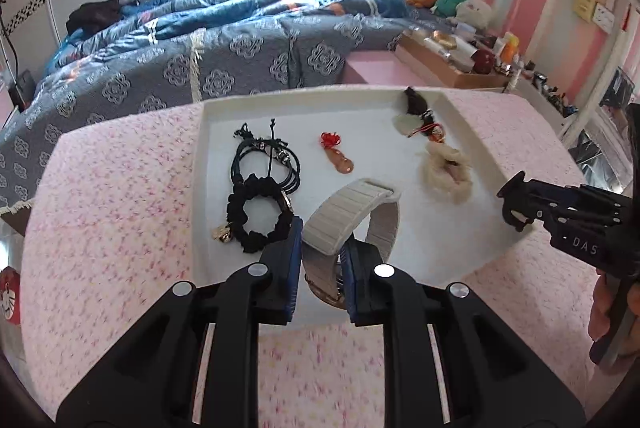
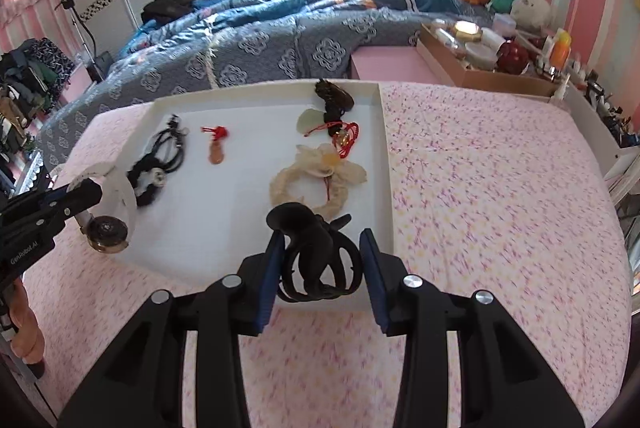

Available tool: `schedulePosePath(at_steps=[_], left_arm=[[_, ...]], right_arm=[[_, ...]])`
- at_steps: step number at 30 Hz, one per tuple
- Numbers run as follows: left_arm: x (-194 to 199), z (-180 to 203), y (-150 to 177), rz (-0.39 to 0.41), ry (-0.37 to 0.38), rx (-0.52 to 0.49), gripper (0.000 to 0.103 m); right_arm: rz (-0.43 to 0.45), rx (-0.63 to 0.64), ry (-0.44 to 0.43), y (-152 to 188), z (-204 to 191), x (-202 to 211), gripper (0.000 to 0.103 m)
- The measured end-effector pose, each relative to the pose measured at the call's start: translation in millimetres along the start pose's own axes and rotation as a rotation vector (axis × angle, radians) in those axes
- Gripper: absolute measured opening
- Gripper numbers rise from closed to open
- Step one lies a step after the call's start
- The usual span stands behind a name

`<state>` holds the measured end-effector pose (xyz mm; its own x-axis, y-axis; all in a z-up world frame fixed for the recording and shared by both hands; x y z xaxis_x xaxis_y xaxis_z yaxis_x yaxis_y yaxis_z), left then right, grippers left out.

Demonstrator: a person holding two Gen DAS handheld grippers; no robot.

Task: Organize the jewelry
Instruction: 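Carry the watch in the left tool while the right tool carries the claw clip over the tray, then open both tools to drop the watch and claw clip into the tray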

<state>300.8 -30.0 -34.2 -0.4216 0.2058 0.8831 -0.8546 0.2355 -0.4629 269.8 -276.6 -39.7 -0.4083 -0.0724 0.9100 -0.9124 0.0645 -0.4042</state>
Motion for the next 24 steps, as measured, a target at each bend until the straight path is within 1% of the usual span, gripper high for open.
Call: schedulePosePath(at_steps=[4, 6, 8, 11, 14, 15, 16, 18, 21, 24], left_arm=[[-25, -3, 1, -0.036, 0.003, 0.011, 0.017], [-34, -4, 2, -0.051, -0.014, 0.012, 0.017], [-37, -6, 4, -0.045, -0.028, 0.01, 0.017], [-39, -7, 4, -0.048, -0.023, 0.013, 0.017], [-40, -8, 6, -0.046, -0.037, 0.01, 0.018], [-40, -8, 8, -0.049, -0.042, 0.01, 0.02], [-40, -9, 8, -0.051, -0.043, 0.012, 0.025], [-38, -9, 10, -0.052, -0.044, 0.014, 0.032], [-38, -8, 14, -0.067, -0.049, 0.014, 0.033], [-36, -6, 19, -0.068, -0.065, 0.012, 0.044]], right_arm=[[-0.011, -0.002, 0.021, -5, 1, -17, 0.039], [-0.027, -0.009, 0.017, -5, 3, -25, 0.039], [-0.033, -0.015, 0.018, -5, 5, -31, 0.039], [-0.047, -0.015, 0.02, -3, 7, -38, 0.039], [-0.047, -0.017, 0.014, -2, 8, -40, 0.04], [-0.05, -0.016, 0.014, -2, 8, -40, 0.04], [-0.053, -0.014, 0.013, -2, 7, -40, 0.04], [-0.055, -0.016, 0.005, -2, 7, -39, 0.04], [-0.055, -0.016, -0.002, 0, 7, -39, 0.04], [-0.05, -0.013, -0.009, 0, 5, -37, 0.041]])
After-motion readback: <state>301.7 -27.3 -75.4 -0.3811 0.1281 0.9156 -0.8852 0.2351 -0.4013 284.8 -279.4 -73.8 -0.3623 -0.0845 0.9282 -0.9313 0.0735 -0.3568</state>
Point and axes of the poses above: each gripper's, at about its wrist camera, not at the fingertips, and x roughly against the way its jaws point, z to its right, y to its underside, the point moved 4 cm from there along -x, roughly the way its jaws point, and after that the axes turned 11 degrees about -z, right-handed, at the moved point
